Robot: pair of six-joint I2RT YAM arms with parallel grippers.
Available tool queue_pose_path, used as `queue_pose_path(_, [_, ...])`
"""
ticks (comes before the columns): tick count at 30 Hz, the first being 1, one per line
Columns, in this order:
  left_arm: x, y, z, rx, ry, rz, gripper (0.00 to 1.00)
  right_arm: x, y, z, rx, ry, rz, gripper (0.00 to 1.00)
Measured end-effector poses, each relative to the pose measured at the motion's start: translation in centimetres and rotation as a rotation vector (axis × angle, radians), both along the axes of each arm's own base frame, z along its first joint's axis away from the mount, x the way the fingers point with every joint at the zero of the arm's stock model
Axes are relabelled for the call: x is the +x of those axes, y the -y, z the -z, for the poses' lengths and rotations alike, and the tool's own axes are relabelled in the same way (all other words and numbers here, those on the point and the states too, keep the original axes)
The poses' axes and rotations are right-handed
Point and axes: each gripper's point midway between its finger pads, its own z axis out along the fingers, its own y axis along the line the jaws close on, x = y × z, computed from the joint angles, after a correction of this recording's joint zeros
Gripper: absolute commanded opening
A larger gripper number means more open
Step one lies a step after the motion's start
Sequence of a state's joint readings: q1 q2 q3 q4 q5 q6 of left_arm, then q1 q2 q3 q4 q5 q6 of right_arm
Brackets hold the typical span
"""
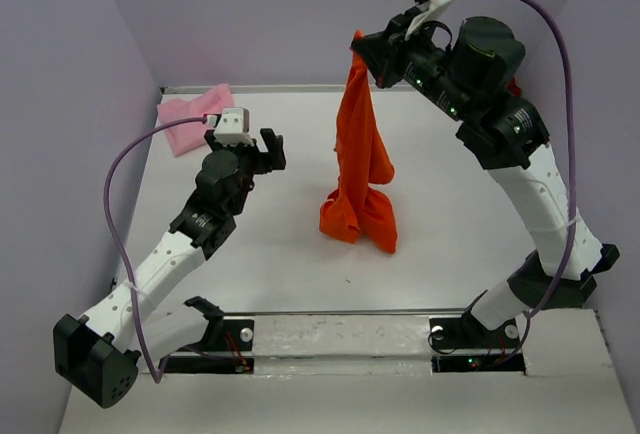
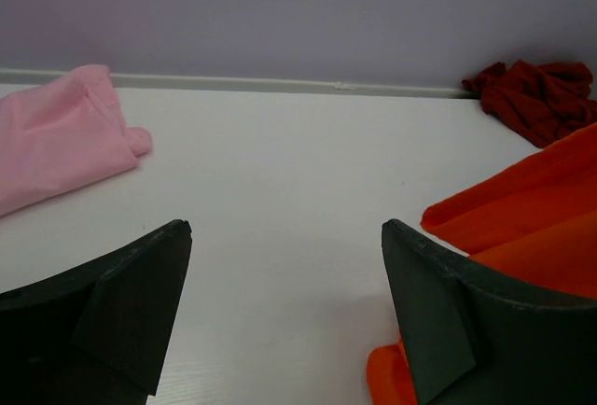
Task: Fold and stack the t-shirts
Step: Flatten out the crumpled T-shirt at the center of the board.
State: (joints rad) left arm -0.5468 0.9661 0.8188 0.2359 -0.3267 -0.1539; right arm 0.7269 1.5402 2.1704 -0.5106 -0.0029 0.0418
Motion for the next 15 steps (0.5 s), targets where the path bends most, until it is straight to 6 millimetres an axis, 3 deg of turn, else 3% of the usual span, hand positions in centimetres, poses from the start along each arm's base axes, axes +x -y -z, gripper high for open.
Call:
queue_pose_path(5, [-0.4,1.2,0.4,-0.011,-0.007,0.048,0.93,-0.5,3.4,-6.4,0.053,0.161,0.119,0.0])
queue_pose_path(8, [-0.4,1.5,0.3,-0.018,-0.002,0.061,0.92,-1.8,5.7,-10.3,0.115,0.253,0.175,0.0])
queue_pose_path(12, [-0.5,1.6,0.5,-0.019,-0.001,0.062,0.93,-2.9,6.8,-12.3,0.159,0.302,0.183,0.0])
queue_pose_path(15, [-0.5,1.5,0.6,-0.018,-0.002,0.061,0.92,-2.8,7.3,-12.3,0.156,0.303,0.207,0.0])
